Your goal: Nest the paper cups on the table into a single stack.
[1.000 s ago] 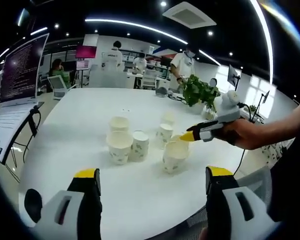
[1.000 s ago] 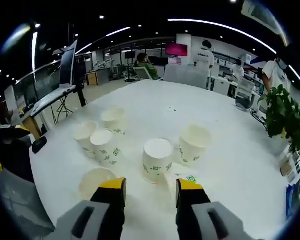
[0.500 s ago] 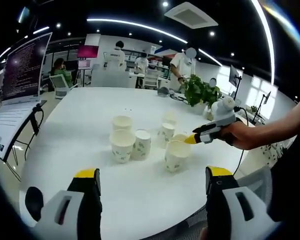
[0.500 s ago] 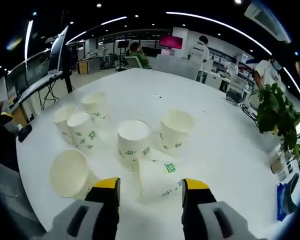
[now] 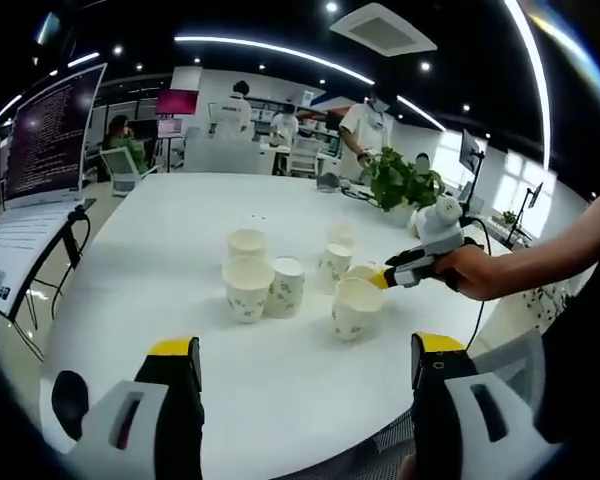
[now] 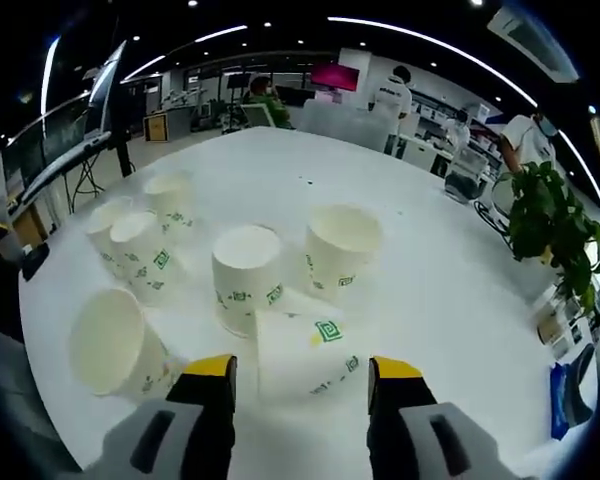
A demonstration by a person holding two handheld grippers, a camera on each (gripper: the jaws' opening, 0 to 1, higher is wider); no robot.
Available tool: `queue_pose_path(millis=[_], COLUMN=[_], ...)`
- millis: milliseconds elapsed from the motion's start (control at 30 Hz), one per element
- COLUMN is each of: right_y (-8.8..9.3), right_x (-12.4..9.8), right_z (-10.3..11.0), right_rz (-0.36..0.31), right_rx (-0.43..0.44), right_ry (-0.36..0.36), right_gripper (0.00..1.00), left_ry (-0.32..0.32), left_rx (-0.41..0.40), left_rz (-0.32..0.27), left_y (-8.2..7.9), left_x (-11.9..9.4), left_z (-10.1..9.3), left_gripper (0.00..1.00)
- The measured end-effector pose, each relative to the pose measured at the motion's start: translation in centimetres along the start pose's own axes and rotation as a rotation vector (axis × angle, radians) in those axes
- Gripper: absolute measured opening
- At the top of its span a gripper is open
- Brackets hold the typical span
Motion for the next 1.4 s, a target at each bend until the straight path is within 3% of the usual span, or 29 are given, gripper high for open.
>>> queue_pose_path(millis=[467, 767, 1000, 1400], right_y=[0.9, 0.6, 0.2, -0.4], right_x=[1.2, 0.6, 0.8, -0.2], right_z=[-0.8, -2.7, -4.7, -6.2], right_rz=[0.021, -0.001, -0.052, -0.085], right_rx=[0.024, 0.05, 0.113, 0.127], right_ry=[0.068, 0.11, 0.142, 0.12], right_gripper=[0.47, 0.25, 0.0, 0.0], left_ry=[-0.017, -0.027, -0.018, -0.023], left_rx=[-0.006, -0.011, -0.013, -0.013], left_rz=[-0.001, 0.0, 0.007, 0.011], left_y=[-0.3, -0.3, -0.1, 0.0], left_x=[-0.8, -1.0, -0.8, -1.0], left_z=[0.1, 0.7, 0.3, 0.2], left_gripper=[0.85, 0.84, 0.83, 0.83])
Point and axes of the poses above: the point that each gripper's makers call its tool centre point, and the gripper's own axes: x roughly forward along the fingers, z roughly to its left, y roughly out of its underside, the point moved 1 cm from there along -x, roughly backward along the fingers, and after that the axes turned 10 degrees about -z, right-handed, at the moved point
